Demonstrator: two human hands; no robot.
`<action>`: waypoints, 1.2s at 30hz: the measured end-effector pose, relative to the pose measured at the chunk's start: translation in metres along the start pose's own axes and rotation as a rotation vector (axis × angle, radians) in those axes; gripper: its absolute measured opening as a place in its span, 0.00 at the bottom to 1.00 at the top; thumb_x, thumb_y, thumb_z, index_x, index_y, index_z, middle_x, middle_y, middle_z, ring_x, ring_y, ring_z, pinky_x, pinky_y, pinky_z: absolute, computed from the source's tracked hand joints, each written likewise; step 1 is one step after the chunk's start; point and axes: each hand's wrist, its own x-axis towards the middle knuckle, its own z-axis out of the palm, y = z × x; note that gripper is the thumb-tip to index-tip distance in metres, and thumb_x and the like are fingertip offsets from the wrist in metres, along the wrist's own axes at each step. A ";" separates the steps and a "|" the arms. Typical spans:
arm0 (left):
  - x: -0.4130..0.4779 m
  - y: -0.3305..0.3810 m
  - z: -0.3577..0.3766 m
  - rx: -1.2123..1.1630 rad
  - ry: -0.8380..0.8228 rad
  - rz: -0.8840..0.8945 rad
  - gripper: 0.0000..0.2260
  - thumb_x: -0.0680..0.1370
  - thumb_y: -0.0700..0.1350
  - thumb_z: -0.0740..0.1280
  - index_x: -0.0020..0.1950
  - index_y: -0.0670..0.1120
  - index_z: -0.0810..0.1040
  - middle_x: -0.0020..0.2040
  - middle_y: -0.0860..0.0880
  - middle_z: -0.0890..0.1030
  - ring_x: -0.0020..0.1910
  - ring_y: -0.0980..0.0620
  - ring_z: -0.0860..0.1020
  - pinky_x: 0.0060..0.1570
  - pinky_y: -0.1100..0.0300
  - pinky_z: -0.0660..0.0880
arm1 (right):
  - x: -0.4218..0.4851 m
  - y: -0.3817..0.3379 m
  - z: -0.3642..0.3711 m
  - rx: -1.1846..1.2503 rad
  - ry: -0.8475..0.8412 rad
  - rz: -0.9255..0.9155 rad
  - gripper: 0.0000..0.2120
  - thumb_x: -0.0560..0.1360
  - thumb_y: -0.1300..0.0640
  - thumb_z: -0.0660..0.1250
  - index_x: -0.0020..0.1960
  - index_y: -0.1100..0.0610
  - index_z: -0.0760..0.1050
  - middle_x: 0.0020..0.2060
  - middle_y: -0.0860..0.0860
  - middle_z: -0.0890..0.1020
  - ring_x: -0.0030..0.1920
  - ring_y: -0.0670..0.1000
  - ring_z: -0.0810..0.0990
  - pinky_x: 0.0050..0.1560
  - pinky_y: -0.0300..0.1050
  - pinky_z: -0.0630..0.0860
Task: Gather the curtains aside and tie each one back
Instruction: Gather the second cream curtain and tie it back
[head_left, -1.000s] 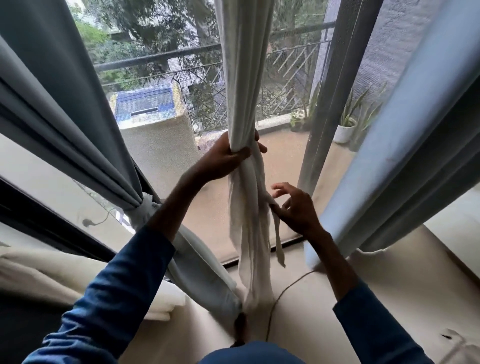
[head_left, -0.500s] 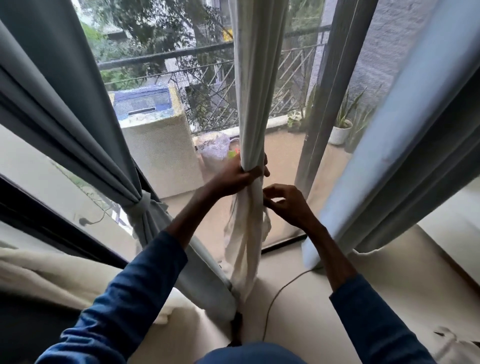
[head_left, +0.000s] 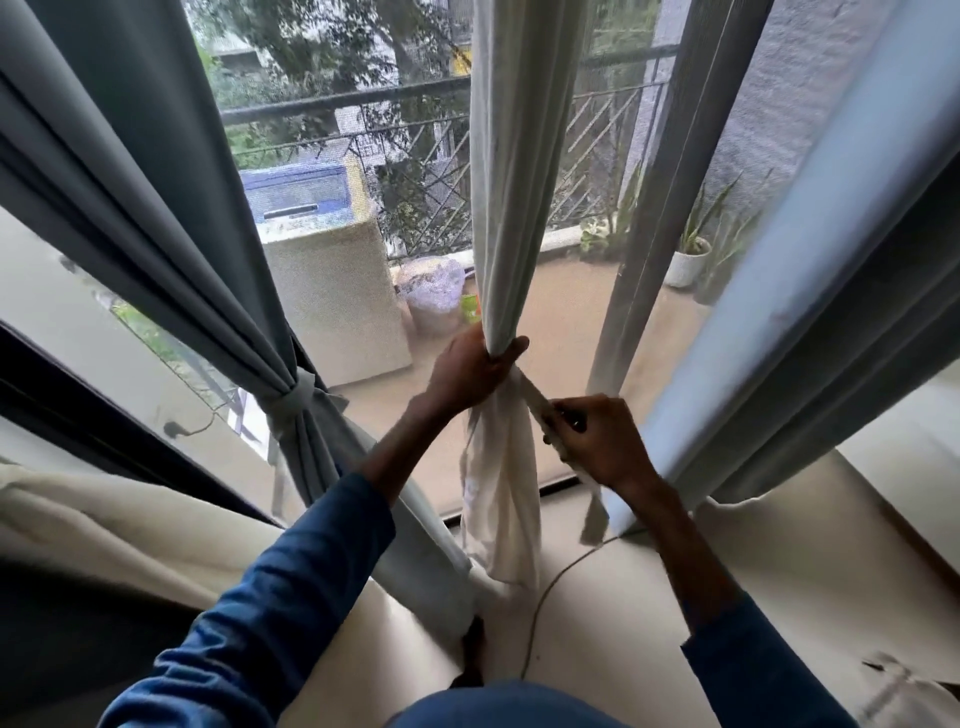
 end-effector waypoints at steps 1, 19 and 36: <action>0.001 0.003 0.002 0.066 0.032 -0.025 0.18 0.79 0.60 0.64 0.50 0.44 0.76 0.45 0.44 0.81 0.45 0.40 0.80 0.44 0.44 0.79 | -0.005 -0.007 0.009 -0.067 -0.005 -0.020 0.08 0.78 0.51 0.68 0.47 0.49 0.86 0.34 0.49 0.86 0.35 0.49 0.85 0.40 0.49 0.80; 0.018 0.006 -0.015 0.352 -0.522 -0.122 0.32 0.71 0.50 0.77 0.67 0.39 0.67 0.60 0.40 0.76 0.54 0.40 0.82 0.52 0.45 0.81 | -0.019 -0.066 0.081 -0.149 -0.137 -0.160 0.18 0.75 0.66 0.61 0.65 0.60 0.75 0.44 0.60 0.83 0.47 0.63 0.82 0.41 0.50 0.73; 0.017 -0.006 -0.033 0.141 -0.779 0.179 0.16 0.72 0.28 0.72 0.59 0.32 0.77 0.51 0.45 0.76 0.51 0.51 0.73 0.48 0.62 0.72 | 0.042 0.003 0.071 0.290 -0.112 0.189 0.55 0.56 0.45 0.86 0.76 0.52 0.62 0.66 0.42 0.77 0.62 0.35 0.76 0.59 0.33 0.75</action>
